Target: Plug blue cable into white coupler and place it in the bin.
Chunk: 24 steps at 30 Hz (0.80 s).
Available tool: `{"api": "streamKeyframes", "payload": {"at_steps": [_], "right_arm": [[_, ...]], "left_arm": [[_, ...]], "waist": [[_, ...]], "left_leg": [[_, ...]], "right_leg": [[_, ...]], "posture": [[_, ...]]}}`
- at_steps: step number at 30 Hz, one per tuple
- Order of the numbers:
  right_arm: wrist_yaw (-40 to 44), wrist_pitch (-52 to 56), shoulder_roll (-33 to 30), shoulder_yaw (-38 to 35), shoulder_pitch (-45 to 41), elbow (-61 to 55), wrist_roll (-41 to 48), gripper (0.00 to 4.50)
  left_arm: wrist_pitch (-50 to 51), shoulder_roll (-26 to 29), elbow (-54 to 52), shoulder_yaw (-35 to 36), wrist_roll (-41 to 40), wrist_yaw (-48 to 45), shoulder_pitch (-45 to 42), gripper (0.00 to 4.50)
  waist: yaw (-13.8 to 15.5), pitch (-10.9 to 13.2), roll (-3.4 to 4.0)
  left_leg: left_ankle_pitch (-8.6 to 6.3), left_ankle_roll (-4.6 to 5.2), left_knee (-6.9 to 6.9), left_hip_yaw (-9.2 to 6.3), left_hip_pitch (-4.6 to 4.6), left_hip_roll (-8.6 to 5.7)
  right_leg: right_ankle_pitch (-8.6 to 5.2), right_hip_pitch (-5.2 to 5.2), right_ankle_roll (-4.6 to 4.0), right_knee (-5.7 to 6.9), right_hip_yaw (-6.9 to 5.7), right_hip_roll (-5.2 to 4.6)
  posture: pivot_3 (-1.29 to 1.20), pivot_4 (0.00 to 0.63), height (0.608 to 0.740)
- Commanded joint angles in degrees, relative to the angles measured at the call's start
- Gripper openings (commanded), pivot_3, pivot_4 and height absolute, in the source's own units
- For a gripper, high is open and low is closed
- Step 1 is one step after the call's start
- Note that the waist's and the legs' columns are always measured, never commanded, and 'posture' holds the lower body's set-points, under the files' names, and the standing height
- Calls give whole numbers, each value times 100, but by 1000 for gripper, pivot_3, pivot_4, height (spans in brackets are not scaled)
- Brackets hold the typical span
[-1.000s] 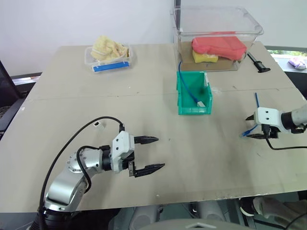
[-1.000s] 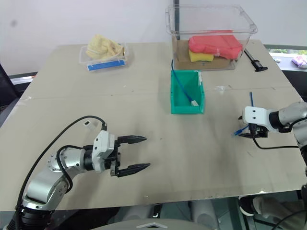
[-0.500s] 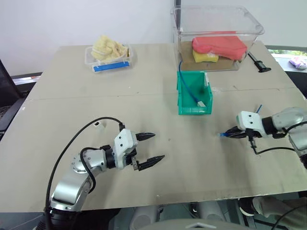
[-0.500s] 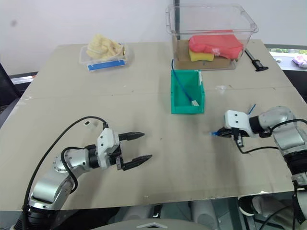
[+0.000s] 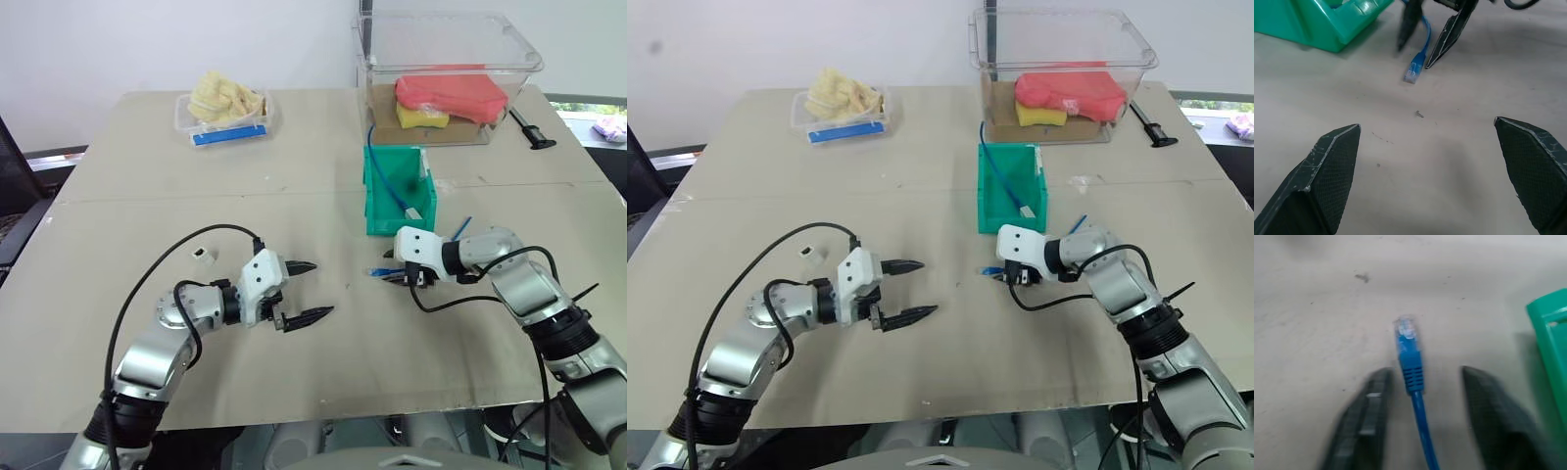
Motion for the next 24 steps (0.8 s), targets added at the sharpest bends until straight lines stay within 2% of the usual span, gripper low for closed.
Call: {"api": "streamKeyframes", "payload": {"at_steps": [1, 2, 6, 13, 18, 21, 24], "right_arm": [[16, 370, -128, -766, 538, -992, 838, 4005], [40, 551, -158, -982, 727, -1295, 1125, 4445], [-24, 505, -333, -1904, 1944, -2289, 1931, 4445], [-873, -344, -205, -3345, 4127, -3200, 1992, 4445], [-1353, -616, -53, -3834, 5011, -3651, 1915, 4445], [-1629, -633, 23, -3906, 5247, -3821, 1869, 4445], [-1837, -640, 37, -3803, 5359, -3912, 1799, 4500]], "left_arm": [[150, -98, 196, -241, 126, -30, -458, 4500], [210, -134, 292, -327, 157, -40, -581, 4500], [208, -333, 743, -712, 392, -144, -1026, 4500], [-34, -724, 1481, -1136, 803, -202, -1646, 4500], [47, -1029, 1978, -1261, 1025, -103, -2030, 4500], [6, -1193, 2311, -1337, 1178, -85, -2250, 4500], [-166, -1347, 2601, -1440, 1339, -125, -2412, 3671]], "waist": [[36, 0, 0], [38, 1, 1], [38, 0, 1], [69, 1, 1], [15, 0, 0], [17, -1, -2], [9, -3, -4]], "left_leg": [[0, 0, 0, -11, -8, -2], [0, 0, 1, -18, -14, -2], [0, 1, 2, -19, -26, -5], [0, 2, 4, -5, -25, -9], [0, 2, 8, 2, 4, -5], [0, 2, 8, 2, 12, -3], [0, 2, 8, 3, 15, -4]], "right_leg": [[0, -1, 0, -2, -11, 0], [0, -5, 0, -2, -17, 1], [0, -13, 0, -2, -13, 0], [-1, -10, 2, 2, -15, 0], [-12, 7, 23, 10, -2, 3], [-15, 15, 26, 12, -1, 4], [-15, 17, 26, 12, 1, 2]], "posture": [[0, 150, 740], [0, 150, 740], [0, 150, 740], [0, 150, 740], [0, 150, 740], [0, 150, 740], [0, 150, 740]]}}
